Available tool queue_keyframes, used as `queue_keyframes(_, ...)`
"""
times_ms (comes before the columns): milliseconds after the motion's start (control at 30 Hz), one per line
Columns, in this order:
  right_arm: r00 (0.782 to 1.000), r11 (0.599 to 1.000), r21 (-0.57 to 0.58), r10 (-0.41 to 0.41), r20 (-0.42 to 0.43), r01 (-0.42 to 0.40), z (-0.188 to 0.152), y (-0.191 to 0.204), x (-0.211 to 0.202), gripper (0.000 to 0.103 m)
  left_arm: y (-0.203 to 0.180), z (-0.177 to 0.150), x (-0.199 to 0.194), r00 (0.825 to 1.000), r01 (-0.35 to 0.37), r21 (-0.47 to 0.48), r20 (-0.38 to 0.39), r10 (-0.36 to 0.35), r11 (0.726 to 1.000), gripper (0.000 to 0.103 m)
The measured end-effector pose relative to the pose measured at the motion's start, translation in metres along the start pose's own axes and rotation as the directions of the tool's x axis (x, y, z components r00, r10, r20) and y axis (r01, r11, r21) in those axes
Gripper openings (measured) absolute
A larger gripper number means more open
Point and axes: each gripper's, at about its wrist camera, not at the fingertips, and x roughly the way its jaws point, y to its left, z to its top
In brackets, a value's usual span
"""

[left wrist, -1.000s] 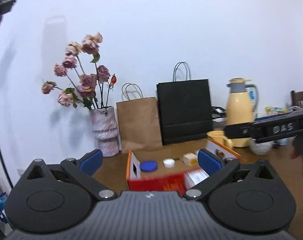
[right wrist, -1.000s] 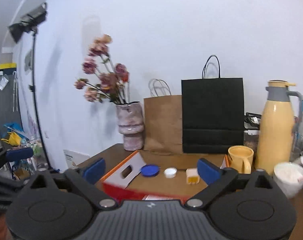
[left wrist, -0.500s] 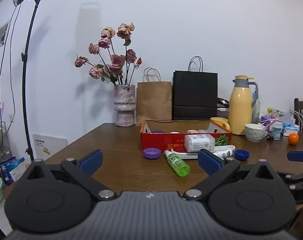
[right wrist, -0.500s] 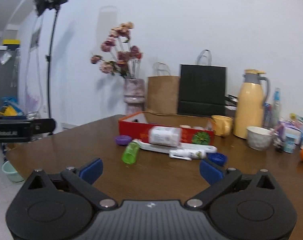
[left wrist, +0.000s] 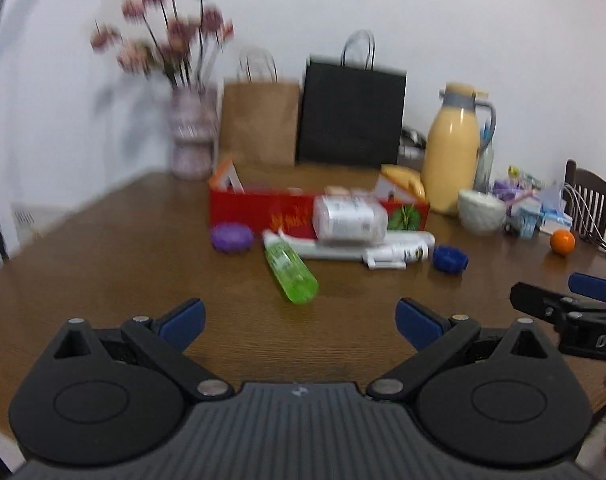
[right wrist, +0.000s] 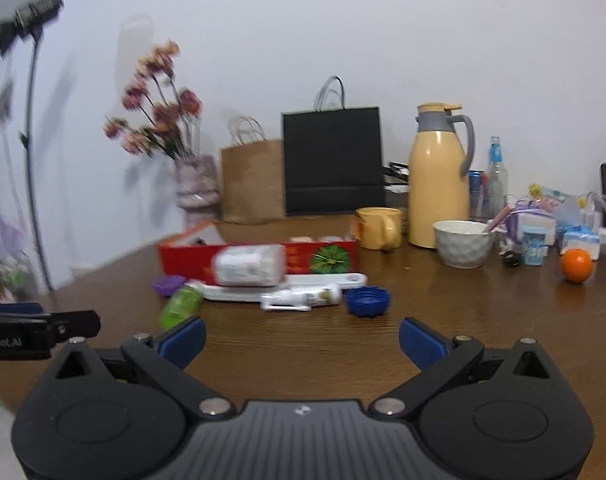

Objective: Organize rigid objects
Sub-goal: 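Grasp the purple cap with the left tool while the right tool grasps the blue bottle cap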

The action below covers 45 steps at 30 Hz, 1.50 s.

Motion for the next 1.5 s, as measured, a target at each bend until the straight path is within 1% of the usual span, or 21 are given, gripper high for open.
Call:
queue_keyframes(100, 1.000, 0.999, -0.051, 0.002, 0.007, -0.001, 0.008, -0.001, 0.024, 0.103, 0.001, 0.011, 0.030, 1.000, 0.006, -0.002, -0.014, -0.006, 1.000, 0.103)
queue_keyframes(200, 0.999, 0.998, -0.045, 0.032, 0.006, -0.032, 0.011, -0.011, 0.053, 0.103, 0.003, 0.027, 0.059, 1.000, -0.022, 0.084, 0.021, 0.020, 0.996, 0.103)
queue_keyframes(233, 0.998, 0.998, -0.041, 0.051, -0.029, -0.053, 0.014, -0.016, 0.066, 0.103, 0.008, 0.033, 0.070, 0.999, -0.040, 0.097, 0.027, 0.038, 0.994, 0.103)
queue_keyframes(300, 0.994, 0.997, -0.029, 0.068, -0.090, -0.071, 0.021, -0.026, 0.093, 0.102, 0.021, 0.046, 0.097, 0.998, -0.062, 0.091, -0.009, 0.063, 0.994, 0.103)
queue_keyframes(367, 0.992, 0.998, -0.023, 0.048, -0.113, -0.051, 0.027, -0.033, 0.115, 0.102, 0.038, 0.057, 0.121, 0.996, -0.072, 0.076, -0.046, 0.075, 0.995, 0.103)
queue_keyframes(433, 0.988, 0.998, -0.053, 0.016, -0.157, -0.024, 0.034, -0.040, 0.140, 0.100, 0.053, 0.065, 0.143, 0.994, -0.068, 0.052, -0.079, 0.072, 0.996, 0.103)
queue_keyframes(500, 0.982, 0.997, -0.071, 0.021, -0.190, -0.035, 0.039, -0.047, 0.161, 0.091, 0.066, 0.072, 0.166, 0.994, -0.036, 0.047, -0.105, 0.041, 0.998, 0.103)
queue_keyframes(567, 0.971, 0.998, -0.033, 0.048, -0.234, -0.057, 0.039, -0.057, 0.181, 0.086, 0.072, 0.078, 0.184, 0.991, -0.078, 0.061, -0.108, 0.084, 0.995, 0.103)
queue_keyframes(667, 0.958, 0.998, 0.005, 0.056, -0.279, -0.057, 0.037, -0.064, 0.200, 0.077, 0.079, 0.083, 0.203, 0.988, -0.102, 0.075, -0.108, 0.110, 0.992, 0.103)
queue_keyframes(733, 0.959, 0.998, 0.017, 0.059, -0.276, -0.057, 0.035, -0.066, 0.207, 0.076, 0.086, 0.083, 0.210, 0.987, -0.092, 0.049, -0.128, 0.098, 0.995, 0.103)
queue_keyframes(800, 0.955, 0.998, 0.041, 0.062, -0.290, -0.052, 0.035, -0.069, 0.216, 0.075, 0.095, 0.081, 0.217, 0.982, -0.076, -0.022, -0.174, 0.071, 0.997, 0.100)
queue_keyframes(867, 0.951, 0.998, 0.053, 0.049, -0.305, -0.034, 0.035, -0.072, 0.223, 0.075, 0.098, 0.078, 0.224, 0.977, -0.087, -0.025, -0.197, 0.081, 0.996, 0.100)
queue_keyframes(933, 0.946, 0.999, 0.029, 0.026, -0.323, -0.018, 0.035, -0.070, 0.229, 0.067, 0.099, 0.076, 0.227, 0.977, -0.093, -0.016, -0.194, 0.088, 0.996, 0.094)
queue_keyframes(967, 0.945, 1.000, 0.018, 0.019, -0.326, -0.013, 0.036, -0.069, 0.230, 0.055, 0.101, 0.077, 0.227, 0.979, -0.081, -0.034, -0.190, 0.073, 0.996, 0.080)
queue_keyframes(1000, 0.948, 1.000, 0.006, 0.009, -0.319, -0.008, 0.036, -0.068, 0.228, 0.052, 0.103, 0.077, 0.227, 0.981, -0.067, -0.044, -0.185, 0.057, 0.997, 0.058)
queue_keyframes(1167, 0.953, 1.000, 0.004, 0.003, -0.303, -0.001, 0.035, -0.067, 0.219, 0.052, 0.093, 0.074, 0.224, 0.983, -0.044, 0.008, -0.178, 0.044, 0.999, 0.056)
queue_keyframes(1233, 0.958, 1.000, -0.018, -0.008, -0.287, 0.003, 0.036, -0.063, 0.210, 0.052, 0.086, 0.073, 0.213, 0.986, -0.058, 0.015, -0.157, 0.060, 0.998, 0.056)
queue_keyframes(1300, 0.966, 0.999, -0.040, -0.003, -0.260, -0.008, 0.039, -0.057, 0.195, 0.052, 0.079, 0.073, 0.193, 0.991, -0.057, 0.019, -0.117, 0.059, 0.998, 0.056)
queue_keyframes(1367, 0.971, 0.998, -0.062, 0.010, -0.240, -0.026, 0.041, -0.050, 0.178, 0.052, 0.075, 0.074, 0.168, 0.996, -0.033, 0.009, -0.088, 0.034, 0.999, 0.056)
queue_keyframes(1433, 0.977, 0.995, -0.096, 0.016, -0.215, -0.038, 0.043, -0.040, 0.157, 0.052, 0.070, 0.074, 0.140, 0.997, -0.030, 0.000, -0.065, 0.030, 1.000, 0.056)
queue_keyframes(1500, 0.986, 0.992, -0.114, 0.032, -0.164, -0.051, 0.043, -0.031, 0.130, 0.052, 0.064, 0.070, 0.104, 0.999, -0.035, -0.008, -0.022, 0.035, 0.999, 0.056)
